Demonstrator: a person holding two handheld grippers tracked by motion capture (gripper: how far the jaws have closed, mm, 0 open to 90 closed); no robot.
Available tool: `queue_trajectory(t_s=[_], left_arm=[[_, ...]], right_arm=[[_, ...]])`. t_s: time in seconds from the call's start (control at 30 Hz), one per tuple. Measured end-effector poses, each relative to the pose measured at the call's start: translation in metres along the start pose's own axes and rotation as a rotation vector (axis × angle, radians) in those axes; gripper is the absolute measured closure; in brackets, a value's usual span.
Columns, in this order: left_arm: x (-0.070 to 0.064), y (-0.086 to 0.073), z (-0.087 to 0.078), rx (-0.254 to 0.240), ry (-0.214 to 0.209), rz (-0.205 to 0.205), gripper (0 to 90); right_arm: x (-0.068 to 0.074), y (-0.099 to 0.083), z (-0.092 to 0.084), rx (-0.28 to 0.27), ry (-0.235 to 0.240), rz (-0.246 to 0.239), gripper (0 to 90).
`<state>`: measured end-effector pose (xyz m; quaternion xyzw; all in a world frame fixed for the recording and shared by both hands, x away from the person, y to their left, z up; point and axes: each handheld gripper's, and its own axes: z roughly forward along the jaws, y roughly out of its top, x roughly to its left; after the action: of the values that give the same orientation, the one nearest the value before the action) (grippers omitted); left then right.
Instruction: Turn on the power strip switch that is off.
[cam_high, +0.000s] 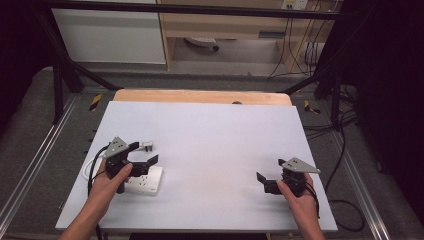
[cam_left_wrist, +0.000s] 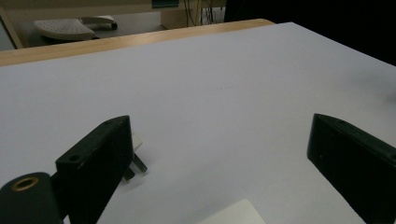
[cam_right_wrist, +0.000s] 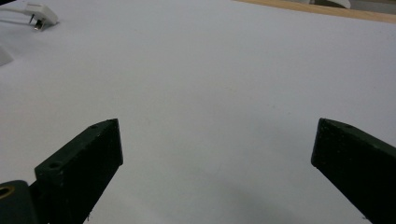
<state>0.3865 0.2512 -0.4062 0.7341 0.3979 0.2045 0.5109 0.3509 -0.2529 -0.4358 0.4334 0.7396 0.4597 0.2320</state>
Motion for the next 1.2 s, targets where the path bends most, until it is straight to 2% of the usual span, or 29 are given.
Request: queue_trajectory(t_s=[0.23,0.5,0.77,1.03,1.2], left_arm=[[-0.001,-0.001,0.004,0.018,0.011,0.011,7.9],[-0.003,-0.003,0.01,0.041,0.009,0.003,11.2],[-0.008,-0.005,0.016,0.083,0.008,0.019,35.4],[-0.012,-0.008,0.021,0.117,-0.013,0.025,52.4],[-0.012,-0.01,0.021,0.122,-0.013,0.016,63.2]], right_arm=[[0.0,0.0,0.0,-0.002,0.0,-0.002,2.5],[0.0,0.0,0.0,-0.004,0.0,-0.001,2.6],[0.0,0.0,0.0,-0.003,0.001,-0.002,2.5],[-0.001,0.0,-0.001,-0.004,0.001,-0.002,2.5],[-0.001,0.001,-0.001,-0.003,0.0,-0.007,2.6]])
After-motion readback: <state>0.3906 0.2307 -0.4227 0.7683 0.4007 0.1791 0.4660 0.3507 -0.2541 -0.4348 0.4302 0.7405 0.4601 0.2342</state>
